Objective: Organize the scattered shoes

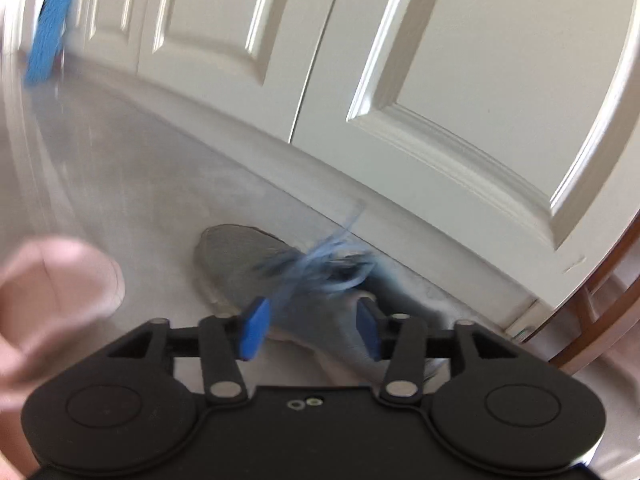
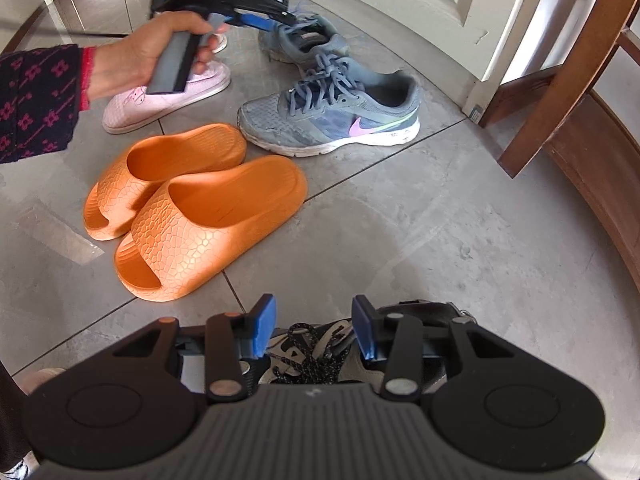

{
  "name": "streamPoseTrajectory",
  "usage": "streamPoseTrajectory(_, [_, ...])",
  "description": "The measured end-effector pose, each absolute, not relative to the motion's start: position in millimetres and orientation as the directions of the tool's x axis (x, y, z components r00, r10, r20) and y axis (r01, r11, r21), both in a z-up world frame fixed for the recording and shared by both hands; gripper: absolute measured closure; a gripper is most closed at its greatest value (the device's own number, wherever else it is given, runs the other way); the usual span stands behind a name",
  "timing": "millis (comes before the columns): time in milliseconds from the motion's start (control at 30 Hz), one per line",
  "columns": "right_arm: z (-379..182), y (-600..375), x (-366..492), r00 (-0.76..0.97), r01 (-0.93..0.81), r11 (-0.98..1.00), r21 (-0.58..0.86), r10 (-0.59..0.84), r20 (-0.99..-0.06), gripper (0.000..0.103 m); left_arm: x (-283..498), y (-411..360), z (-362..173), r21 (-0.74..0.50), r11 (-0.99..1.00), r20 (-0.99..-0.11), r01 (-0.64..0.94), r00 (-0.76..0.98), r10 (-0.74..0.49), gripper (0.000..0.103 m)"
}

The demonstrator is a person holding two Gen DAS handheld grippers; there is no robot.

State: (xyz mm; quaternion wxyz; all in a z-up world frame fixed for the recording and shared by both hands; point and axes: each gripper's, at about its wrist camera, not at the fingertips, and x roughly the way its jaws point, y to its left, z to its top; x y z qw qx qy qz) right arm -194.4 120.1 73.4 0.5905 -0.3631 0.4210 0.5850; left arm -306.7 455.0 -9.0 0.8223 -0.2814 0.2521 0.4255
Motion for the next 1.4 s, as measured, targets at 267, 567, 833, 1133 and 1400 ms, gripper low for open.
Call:
streamPoseTrajectory(267, [70.6, 125.2, -194.8, -0.03, -0.996, 0.066, 0.059, 0.366, -0.93, 0.056, -282.5, 457.8, -14.1, -0.051, 0.537, -0.666, -0.842, 0.43, 0.61, 0.052])
streamPoseTrajectory(567, [66.6, 125.0, -196.9, -0.037, -0.995, 0.072, 0.066, 0.35, -0.936, 0.056, -278.4, 481.4, -12.8, -0.203, 0.538, -0.645, -0.818, 0.525, 0.556, 0.054])
streamPoseTrajectory(833, [67.2, 118.9, -191.8, -0.028, -0.994, 0.089, 0.062, 0.349, -0.937, 0.056, -261.2, 478.5, -23.0, -0.139, 0.515, -0.72, -0.846, 0.443, 0.534, 0.056])
streamPoseTrajectory(1133, [70.7, 124.3, -184.8, -0.005, -0.993, 0.109, 0.053, 0.401, -0.916, 0.056, -256.7, 467.3, -28.2, -0.131, 0.496, -0.793, -0.858, 0.391, 0.467, 0.085])
streamPoseTrajectory(1400, [74.4, 137.0, -174.2, 0.026, -0.99, 0.134, 0.036, 0.438, -0.899, 0.056, -271.7, 451.1, -31.7, -0.151, 0.473, -0.832, -0.868, 0.37, 0.414, 0.086])
